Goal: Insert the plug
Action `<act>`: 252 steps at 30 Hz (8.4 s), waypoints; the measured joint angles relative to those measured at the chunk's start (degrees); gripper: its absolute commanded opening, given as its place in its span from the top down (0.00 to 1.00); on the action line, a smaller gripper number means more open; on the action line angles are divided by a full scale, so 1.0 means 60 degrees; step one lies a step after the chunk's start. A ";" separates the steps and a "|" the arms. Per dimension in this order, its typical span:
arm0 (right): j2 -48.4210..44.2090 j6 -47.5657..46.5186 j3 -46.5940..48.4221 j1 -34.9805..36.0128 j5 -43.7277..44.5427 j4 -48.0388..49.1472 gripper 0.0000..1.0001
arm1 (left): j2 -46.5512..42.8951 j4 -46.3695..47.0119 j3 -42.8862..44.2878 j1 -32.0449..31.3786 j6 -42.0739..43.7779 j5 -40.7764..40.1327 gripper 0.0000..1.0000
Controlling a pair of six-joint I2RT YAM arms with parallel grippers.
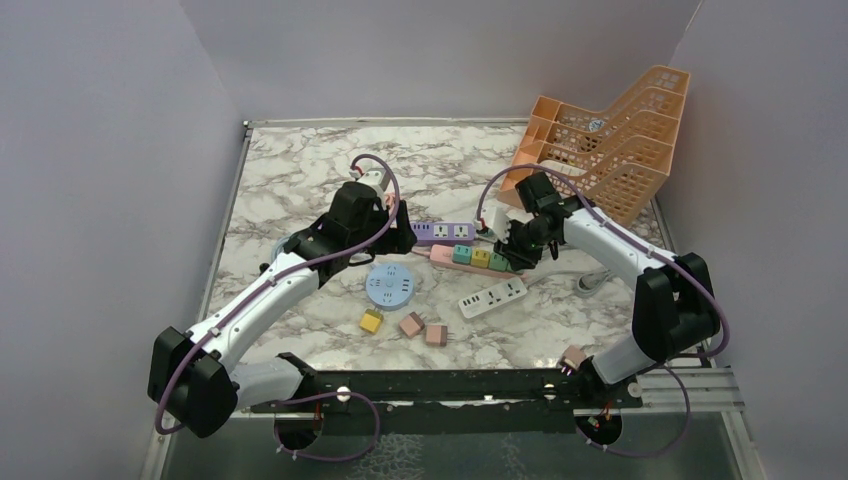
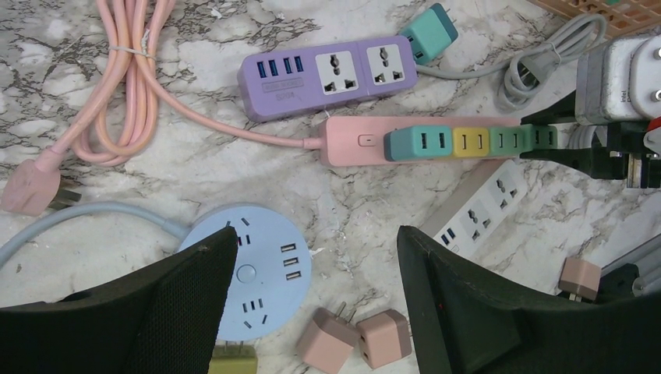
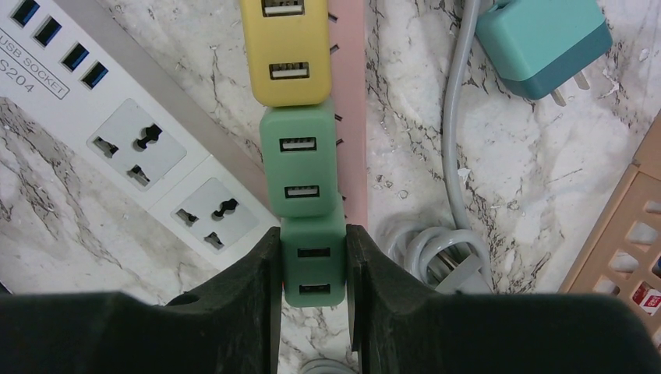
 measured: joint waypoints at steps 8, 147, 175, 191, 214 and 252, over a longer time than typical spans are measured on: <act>0.0044 -0.0157 -0.0262 -0.0011 0.0124 0.0288 0.99 | 0.0015 0.0000 0.0026 0.0000 0.0058 -0.0142 0.23; -0.8579 1.9646 0.0739 -0.0055 0.5850 -0.3869 0.36 | 0.8768 0.4543 0.4065 -0.7584 0.1949 -0.1035 0.32; -0.9147 1.7886 -0.0379 -0.0055 0.4779 -0.2794 0.19 | 0.5905 0.4186 0.1581 -0.7355 0.2065 -0.1031 0.75; -0.9045 1.4604 -0.1639 -0.0058 -0.0299 0.0215 0.30 | 0.1024 0.6379 -0.1282 -0.6124 0.3410 -0.1027 0.77; -0.6324 1.3118 -0.1657 -0.0055 -0.4255 0.1617 0.64 | 0.0175 0.6003 -0.1013 -0.5894 0.6790 -0.0040 0.79; -0.2102 -0.0131 0.0244 0.0590 -0.3544 -0.0149 0.99 | -0.1592 0.0892 0.0244 0.0015 0.1209 -0.2681 0.05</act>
